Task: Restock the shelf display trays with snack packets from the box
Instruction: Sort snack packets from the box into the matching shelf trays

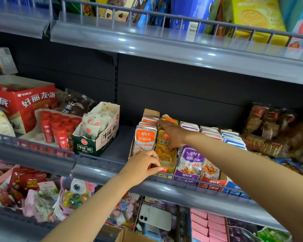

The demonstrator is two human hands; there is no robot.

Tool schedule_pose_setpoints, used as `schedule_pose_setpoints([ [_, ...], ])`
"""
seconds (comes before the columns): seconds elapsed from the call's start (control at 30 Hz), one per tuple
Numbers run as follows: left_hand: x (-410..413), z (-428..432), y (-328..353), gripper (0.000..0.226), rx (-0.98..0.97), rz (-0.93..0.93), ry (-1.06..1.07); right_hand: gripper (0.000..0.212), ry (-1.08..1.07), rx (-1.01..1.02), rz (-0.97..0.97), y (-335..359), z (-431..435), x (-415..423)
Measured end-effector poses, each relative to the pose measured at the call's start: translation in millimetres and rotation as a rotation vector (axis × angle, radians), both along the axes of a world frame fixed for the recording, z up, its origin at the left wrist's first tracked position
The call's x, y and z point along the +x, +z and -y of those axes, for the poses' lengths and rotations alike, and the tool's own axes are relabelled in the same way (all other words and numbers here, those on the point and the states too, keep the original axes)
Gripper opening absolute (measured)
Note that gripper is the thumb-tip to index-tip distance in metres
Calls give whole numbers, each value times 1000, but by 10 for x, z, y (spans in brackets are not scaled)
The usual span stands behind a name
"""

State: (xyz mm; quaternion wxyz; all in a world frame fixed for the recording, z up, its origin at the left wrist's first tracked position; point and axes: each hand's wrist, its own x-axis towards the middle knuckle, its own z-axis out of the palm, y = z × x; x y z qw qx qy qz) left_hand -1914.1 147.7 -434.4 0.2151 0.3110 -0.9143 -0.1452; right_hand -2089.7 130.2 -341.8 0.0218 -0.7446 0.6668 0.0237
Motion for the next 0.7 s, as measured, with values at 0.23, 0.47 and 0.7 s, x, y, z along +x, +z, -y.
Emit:
schedule_pose_setpoints([
  [0.23,-41,-56,56,34,-101,21,55,84,-58,42,310,256,-211,-160],
  [0.47,-243,-296,241,65,-17,-32,52,58,-259,-77,705,466,-817,-602],
  [0.7,-667,-550,352,64,359,-163,-17,67,-375,23,906,17,-1348,-654],
])
